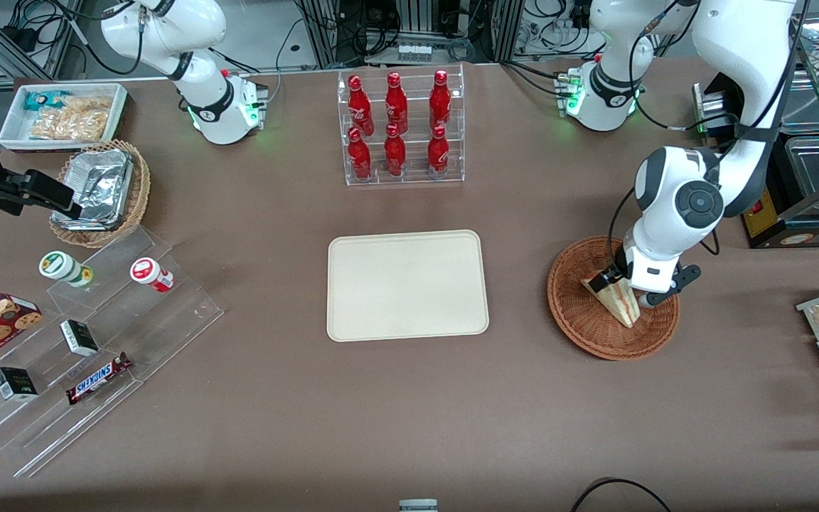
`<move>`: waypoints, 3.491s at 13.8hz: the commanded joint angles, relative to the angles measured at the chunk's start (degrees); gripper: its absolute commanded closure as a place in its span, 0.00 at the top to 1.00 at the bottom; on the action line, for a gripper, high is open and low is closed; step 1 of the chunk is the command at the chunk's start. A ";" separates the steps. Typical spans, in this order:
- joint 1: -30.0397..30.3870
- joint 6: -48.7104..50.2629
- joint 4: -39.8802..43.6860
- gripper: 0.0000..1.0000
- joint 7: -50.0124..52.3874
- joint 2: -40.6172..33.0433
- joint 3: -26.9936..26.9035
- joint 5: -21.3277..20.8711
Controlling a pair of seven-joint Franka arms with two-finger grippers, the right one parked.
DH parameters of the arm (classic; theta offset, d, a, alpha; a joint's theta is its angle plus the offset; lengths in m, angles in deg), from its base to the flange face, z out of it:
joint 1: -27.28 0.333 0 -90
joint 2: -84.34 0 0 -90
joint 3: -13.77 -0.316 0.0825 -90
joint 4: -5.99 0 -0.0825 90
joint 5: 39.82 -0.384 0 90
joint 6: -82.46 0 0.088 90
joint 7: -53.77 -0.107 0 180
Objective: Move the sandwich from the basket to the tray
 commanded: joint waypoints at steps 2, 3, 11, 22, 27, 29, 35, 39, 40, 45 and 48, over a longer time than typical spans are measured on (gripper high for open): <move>0.19 -1.70 0.32 0.16 0.44 1.51 -0.03 -0.77; 0.19 -1.53 0.76 0.11 0.26 1.78 -0.03 -0.86; -2.17 31.82 25.41 0.09 -2.73 0.82 0.76 -1.74; -30.46 31.63 42.23 0.10 9.48 15.47 1.20 -1.03; -37.33 14.66 42.86 0.10 10.28 23.39 1.11 -1.82; -37.87 12.72 42.86 0.10 9.67 25.59 1.11 -3.92; -38.83 6.65 42.60 0.19 10.54 29.55 1.11 -6.83; -39.01 7.35 42.34 1.00 11.33 28.94 1.03 -6.75; -38.92 7.61 41.99 1.00 12.03 28.16 0.85 -6.83; -35.33 21.21 41.46 1.00 18.77 14.91 0.23 -5.95; -29.63 31.67 41.19 1.00 19.51 6.20 0.23 -5.87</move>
